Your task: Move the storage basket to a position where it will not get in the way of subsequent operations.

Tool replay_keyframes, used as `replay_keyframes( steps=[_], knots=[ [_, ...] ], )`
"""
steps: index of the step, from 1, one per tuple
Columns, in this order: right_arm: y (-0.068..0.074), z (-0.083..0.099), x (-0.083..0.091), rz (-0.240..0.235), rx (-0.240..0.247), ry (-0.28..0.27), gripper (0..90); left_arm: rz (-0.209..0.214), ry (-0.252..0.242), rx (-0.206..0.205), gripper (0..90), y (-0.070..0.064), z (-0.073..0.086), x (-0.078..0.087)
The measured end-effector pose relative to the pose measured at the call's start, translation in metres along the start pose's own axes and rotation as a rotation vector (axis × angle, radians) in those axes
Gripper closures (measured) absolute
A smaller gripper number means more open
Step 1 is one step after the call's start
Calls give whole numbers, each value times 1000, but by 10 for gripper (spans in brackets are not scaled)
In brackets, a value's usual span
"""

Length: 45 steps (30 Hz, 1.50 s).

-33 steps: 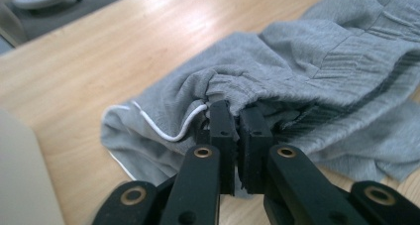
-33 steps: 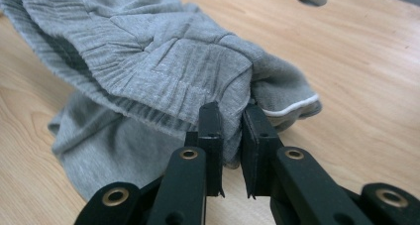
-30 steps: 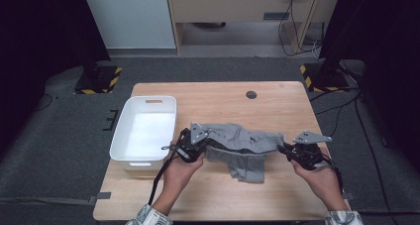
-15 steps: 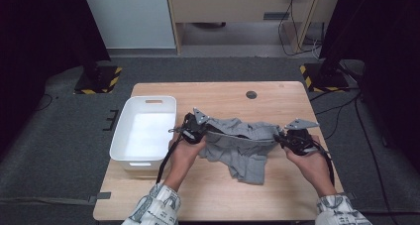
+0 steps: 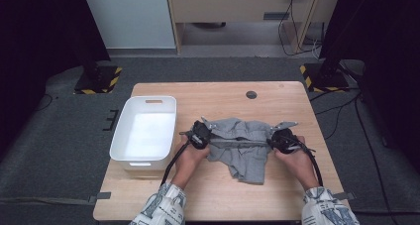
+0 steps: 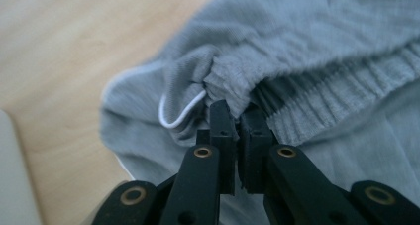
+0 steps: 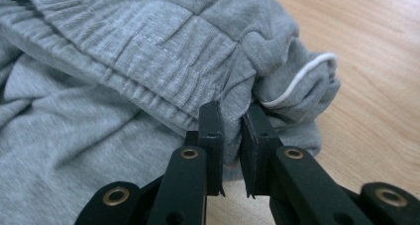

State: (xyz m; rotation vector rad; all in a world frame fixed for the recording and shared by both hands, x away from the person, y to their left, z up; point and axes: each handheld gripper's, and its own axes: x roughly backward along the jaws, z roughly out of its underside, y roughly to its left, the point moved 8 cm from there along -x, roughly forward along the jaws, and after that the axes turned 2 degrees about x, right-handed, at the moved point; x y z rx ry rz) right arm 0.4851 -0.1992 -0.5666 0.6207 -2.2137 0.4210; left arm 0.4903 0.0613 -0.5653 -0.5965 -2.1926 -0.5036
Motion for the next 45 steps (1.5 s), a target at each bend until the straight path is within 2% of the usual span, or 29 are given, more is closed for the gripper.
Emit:
replay_keyframes(
  steps=[2,8,11,13,15,18,27,37,41,45],
  knots=[
    [0,2,-1,-4,-5,3,810,1,-18,0,863,-6,7,1],
    [1,6,1,-6,15,11,812,23,-26,16,863,-13,18,10],
    [1,8,2,-6,38,21,813,41,-32,15,863,-19,24,15],
    [3,12,4,-2,60,33,814,64,-36,32,863,-23,29,19],
    [4,16,6,-3,78,40,814,59,-37,11,862,-27,34,24],
    [5,25,10,-8,78,37,818,59,-42,-6,862,-34,40,29],
    [11,44,22,-31,91,51,821,83,-54,0,861,-42,46,35],
    [18,64,41,-54,87,51,822,122,-63,-26,861,-60,55,47],
    [19,68,53,-65,77,28,822,143,-66,-28,860,-64,57,54],
    [18,58,72,-78,53,-25,822,140,-93,-11,859,-58,48,63]
  ],
)
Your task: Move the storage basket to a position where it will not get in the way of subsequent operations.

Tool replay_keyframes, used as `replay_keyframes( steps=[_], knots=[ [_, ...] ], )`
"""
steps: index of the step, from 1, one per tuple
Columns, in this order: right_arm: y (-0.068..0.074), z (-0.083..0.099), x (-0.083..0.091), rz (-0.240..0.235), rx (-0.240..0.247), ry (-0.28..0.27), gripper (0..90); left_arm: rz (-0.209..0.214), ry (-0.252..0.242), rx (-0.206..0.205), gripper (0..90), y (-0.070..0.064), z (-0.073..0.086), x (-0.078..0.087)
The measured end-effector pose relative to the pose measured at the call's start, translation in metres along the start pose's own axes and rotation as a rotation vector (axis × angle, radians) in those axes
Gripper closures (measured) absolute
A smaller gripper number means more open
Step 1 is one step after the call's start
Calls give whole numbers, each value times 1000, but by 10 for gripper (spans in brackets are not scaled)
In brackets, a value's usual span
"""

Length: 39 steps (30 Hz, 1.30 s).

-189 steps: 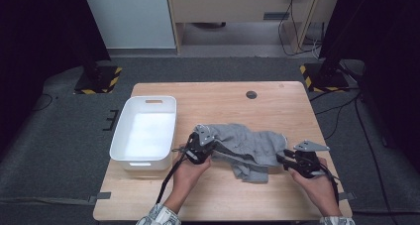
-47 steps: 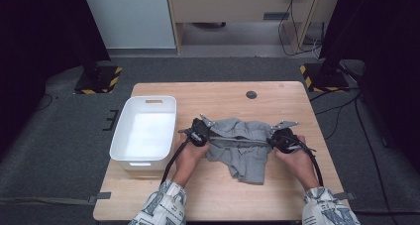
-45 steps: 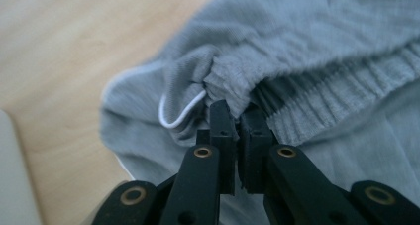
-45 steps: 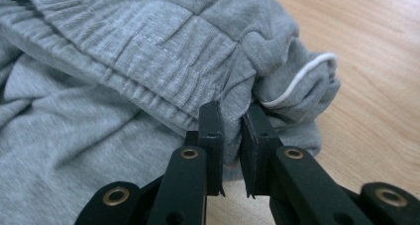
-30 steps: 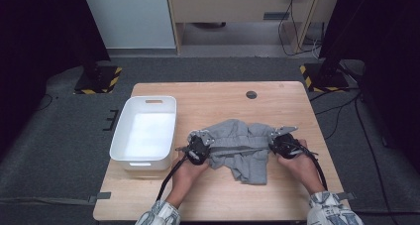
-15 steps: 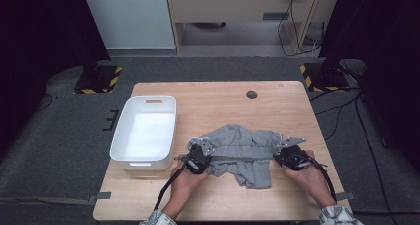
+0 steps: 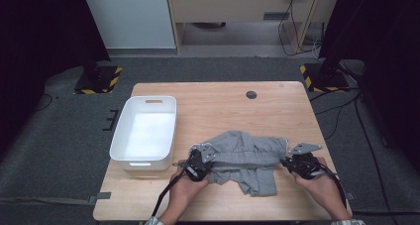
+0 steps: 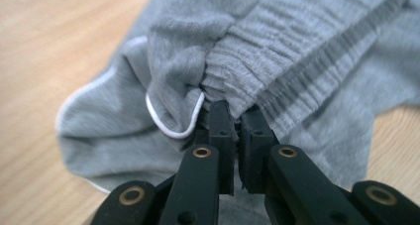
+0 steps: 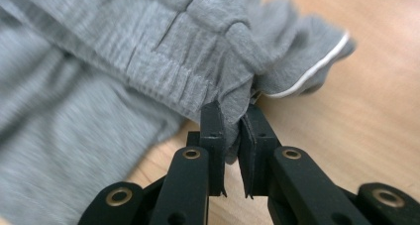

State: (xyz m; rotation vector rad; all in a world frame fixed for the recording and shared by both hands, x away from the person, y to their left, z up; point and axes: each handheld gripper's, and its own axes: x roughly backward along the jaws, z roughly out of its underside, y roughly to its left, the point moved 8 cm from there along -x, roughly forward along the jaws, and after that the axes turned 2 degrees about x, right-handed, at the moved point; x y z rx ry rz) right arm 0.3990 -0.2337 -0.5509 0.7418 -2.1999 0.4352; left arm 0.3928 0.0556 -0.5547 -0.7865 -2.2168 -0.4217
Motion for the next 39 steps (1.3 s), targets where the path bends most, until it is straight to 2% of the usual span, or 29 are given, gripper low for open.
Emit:
replay_keyframes(
  steps=[5,10,12,14,16,22,34,39],
  knots=[
    [-5,-26,19,2,-18,-81,824,-16,-58,25,859,9,-22,13],
    [-11,-47,28,17,-27,-131,827,-28,-105,37,859,17,-44,27],
    [-13,-53,31,22,-33,-150,829,-30,-124,55,859,22,-52,32],
    [-16,-59,33,29,-43,-168,830,-21,-163,66,859,28,-62,36],
    [-19,-65,36,35,-47,-187,832,-32,-169,65,859,32,-67,37],
    [-21,-76,42,48,-47,-205,833,-48,-190,78,860,41,-81,42],
    [-22,-93,59,65,-36,-238,833,-63,-236,94,861,51,-100,56],
    [-23,-102,68,76,-23,-247,834,-74,-248,87,861,55,-109,64]
  ],
)
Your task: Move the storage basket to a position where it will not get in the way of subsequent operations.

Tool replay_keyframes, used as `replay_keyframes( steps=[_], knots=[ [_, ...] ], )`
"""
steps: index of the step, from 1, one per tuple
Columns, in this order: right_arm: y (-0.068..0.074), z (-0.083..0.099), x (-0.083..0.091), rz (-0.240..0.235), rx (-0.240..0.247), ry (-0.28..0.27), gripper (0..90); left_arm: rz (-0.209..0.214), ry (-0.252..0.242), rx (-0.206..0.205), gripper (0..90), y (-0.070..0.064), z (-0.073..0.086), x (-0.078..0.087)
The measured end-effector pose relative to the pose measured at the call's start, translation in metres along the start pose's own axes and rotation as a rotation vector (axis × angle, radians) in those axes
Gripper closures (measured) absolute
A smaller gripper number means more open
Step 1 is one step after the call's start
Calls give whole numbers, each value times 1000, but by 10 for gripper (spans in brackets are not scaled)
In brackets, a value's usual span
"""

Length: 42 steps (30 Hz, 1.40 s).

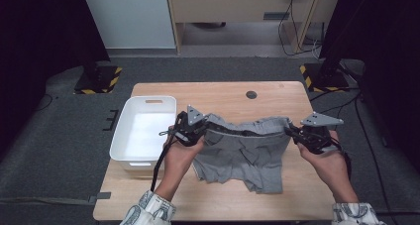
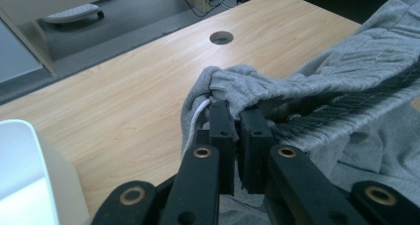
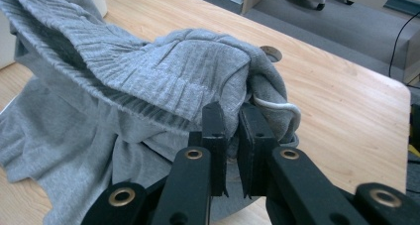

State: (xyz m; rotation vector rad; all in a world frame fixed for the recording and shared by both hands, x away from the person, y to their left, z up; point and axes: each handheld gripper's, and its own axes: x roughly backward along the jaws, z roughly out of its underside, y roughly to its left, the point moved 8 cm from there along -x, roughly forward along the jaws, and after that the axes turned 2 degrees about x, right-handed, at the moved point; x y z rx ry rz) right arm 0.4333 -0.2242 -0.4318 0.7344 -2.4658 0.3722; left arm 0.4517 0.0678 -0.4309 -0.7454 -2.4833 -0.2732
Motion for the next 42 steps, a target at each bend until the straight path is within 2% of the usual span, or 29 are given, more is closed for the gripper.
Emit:
replay_keyframes(
  steps=[10,29,33,38,42],
  knots=[
    [-2,-18,7,14,18,0,834,-11,-13,-4,863,3,-15,6],
    [-3,-51,29,34,47,-28,835,-35,-45,-24,863,8,-44,29],
    [-4,-56,30,41,54,-23,835,-44,-39,-26,863,10,-49,28],
    [-8,-58,23,44,43,-15,835,-48,-31,-8,863,15,-53,19],
    [-8,-63,26,46,52,-20,835,-44,-44,-16,863,13,-56,24]
  ],
)
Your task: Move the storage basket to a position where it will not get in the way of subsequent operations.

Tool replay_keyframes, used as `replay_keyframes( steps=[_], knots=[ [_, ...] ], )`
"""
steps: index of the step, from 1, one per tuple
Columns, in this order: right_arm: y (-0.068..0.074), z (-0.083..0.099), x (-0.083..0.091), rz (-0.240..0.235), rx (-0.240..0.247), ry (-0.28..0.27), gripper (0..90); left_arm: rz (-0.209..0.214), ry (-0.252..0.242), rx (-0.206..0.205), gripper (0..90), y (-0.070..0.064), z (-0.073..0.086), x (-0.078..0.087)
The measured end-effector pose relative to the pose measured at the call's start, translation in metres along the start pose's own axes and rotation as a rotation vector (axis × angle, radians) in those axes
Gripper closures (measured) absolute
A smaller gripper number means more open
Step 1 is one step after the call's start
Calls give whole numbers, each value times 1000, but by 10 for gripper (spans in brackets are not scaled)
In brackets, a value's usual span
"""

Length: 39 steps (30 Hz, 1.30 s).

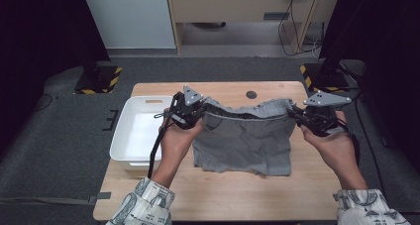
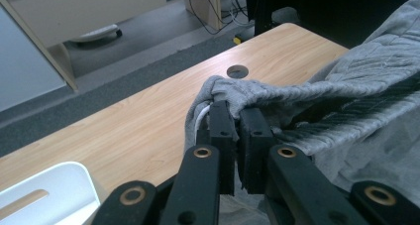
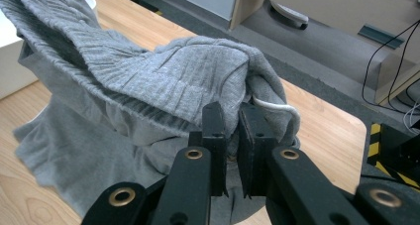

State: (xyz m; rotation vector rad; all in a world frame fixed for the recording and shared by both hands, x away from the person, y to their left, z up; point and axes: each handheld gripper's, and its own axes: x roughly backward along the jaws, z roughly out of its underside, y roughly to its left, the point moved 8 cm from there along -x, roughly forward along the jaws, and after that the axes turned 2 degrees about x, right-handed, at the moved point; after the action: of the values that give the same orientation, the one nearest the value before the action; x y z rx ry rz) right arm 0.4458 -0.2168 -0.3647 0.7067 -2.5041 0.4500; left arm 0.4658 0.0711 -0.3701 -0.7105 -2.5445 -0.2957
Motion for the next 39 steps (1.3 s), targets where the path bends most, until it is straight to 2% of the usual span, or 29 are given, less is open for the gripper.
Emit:
replay_keyframes(
  steps=[8,11,18,27,32,39],
  knots=[
    [2,-9,17,6,11,-25,835,3,-26,-19,863,-6,-10,18],
    [2,-10,19,9,12,-26,835,-5,-27,-21,862,-4,-13,18],
    [-2,-2,0,1,-15,3,834,-11,29,-15,862,4,-4,-6],
    [-6,8,-25,-4,-29,28,834,-15,66,-4,861,10,6,-28],
    [-13,11,-39,-7,-56,49,833,-21,86,2,861,16,9,-44],
    [-28,18,-75,-13,-94,90,832,-37,134,43,860,31,18,-77]
  ],
)
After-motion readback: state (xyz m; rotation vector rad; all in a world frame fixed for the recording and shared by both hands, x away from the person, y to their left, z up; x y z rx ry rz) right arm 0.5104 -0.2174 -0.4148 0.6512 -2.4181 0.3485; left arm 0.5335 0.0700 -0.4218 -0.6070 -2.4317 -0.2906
